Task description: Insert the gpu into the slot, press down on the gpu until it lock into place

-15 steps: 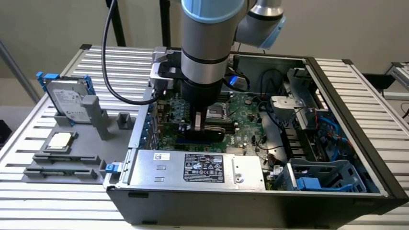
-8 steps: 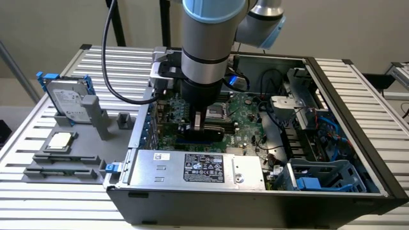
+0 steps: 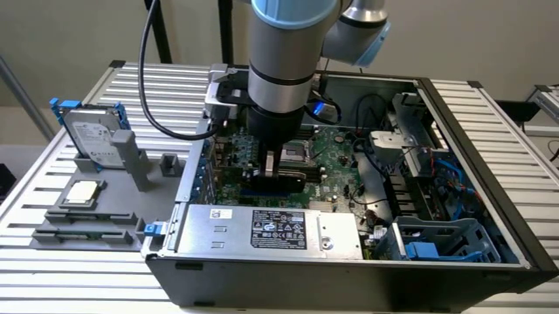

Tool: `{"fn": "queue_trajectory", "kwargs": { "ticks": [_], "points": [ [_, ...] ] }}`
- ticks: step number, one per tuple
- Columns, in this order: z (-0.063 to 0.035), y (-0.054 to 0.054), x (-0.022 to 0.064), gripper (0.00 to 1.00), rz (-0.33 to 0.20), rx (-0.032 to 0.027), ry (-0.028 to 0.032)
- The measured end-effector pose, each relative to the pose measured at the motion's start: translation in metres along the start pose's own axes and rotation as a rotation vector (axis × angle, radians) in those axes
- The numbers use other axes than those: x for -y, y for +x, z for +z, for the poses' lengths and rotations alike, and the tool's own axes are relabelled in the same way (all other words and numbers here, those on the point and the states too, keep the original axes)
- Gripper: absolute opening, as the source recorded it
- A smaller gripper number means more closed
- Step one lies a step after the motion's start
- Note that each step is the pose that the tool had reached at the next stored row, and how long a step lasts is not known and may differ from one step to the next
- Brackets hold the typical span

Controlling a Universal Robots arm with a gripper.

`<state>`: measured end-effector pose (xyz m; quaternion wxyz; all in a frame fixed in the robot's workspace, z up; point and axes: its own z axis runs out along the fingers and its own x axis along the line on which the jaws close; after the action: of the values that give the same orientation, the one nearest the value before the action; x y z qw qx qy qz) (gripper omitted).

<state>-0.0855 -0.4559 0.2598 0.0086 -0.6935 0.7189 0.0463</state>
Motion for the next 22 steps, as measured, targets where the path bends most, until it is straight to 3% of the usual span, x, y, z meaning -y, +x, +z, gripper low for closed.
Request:
{"fn": "queue_trajectory", "kwargs": {
  "ticks": [3, 14, 22],
  "points": [
    [0.0005, 0.0, 0.0003, 0.26, 0.0, -0.0003, -0.0039],
    [0.0018, 0.0, 0.0033, 0.26, 0.001, -0.0039, -0.0266],
    [0.0021, 0.0, 0.0047, 0.26, 0.002, -0.0086, -0.0311]
  ]
}}
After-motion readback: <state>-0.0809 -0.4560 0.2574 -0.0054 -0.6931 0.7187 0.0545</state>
